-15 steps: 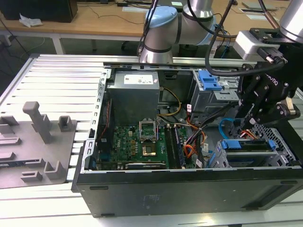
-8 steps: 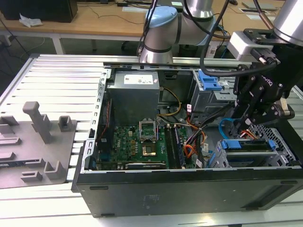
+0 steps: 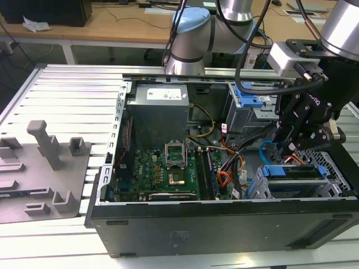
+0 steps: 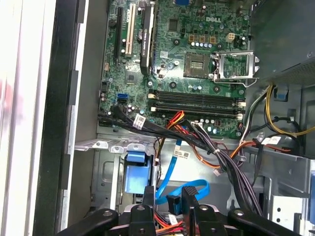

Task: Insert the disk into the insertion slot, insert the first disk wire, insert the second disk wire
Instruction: 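Insert the second disk wire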

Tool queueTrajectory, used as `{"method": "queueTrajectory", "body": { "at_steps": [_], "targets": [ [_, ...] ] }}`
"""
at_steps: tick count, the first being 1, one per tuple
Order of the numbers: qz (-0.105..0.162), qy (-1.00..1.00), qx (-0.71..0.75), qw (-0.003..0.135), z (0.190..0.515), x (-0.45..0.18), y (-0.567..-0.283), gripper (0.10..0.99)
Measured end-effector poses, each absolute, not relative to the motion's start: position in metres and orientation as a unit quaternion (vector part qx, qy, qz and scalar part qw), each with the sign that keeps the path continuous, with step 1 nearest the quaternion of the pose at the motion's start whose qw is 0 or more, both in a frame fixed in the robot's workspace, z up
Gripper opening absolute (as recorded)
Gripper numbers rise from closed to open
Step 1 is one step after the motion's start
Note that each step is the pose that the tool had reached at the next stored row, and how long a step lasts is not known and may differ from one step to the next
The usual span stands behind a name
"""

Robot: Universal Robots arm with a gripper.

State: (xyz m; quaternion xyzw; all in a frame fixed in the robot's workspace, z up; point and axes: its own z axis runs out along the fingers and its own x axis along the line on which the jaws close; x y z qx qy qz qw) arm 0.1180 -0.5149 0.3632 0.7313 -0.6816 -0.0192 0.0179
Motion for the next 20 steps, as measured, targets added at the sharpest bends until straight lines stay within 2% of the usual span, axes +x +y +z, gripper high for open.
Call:
{"method": "queueTrajectory", "body": {
  "at_steps": [4,8,13,14,15,16,20],
  "targets": [
    [-0.019,-0.682,0.731,0.018,0.3632,0.1180,-0.5149,0.349],
    [-0.019,-0.682,0.731,0.018,0.3632,0.1180,-0.5149,0.102],
    [-0.019,-0.682,0.731,0.018,0.3632,0.1180,-0.5149,0.114],
    [-0.019,-0.682,0.731,0.018,0.3632,0.1179,-0.5149,0.235],
    [-0.019,-0.682,0.731,0.018,0.3632,0.1179,-0.5149,0.235],
    [-0.019,-0.682,0.731,0.018,0.3632,0.1177,-0.5149,0.302],
    [-0.019,-0.682,0.731,0.018,0.3631,0.1166,-0.5072,0.302]
  ]
}}
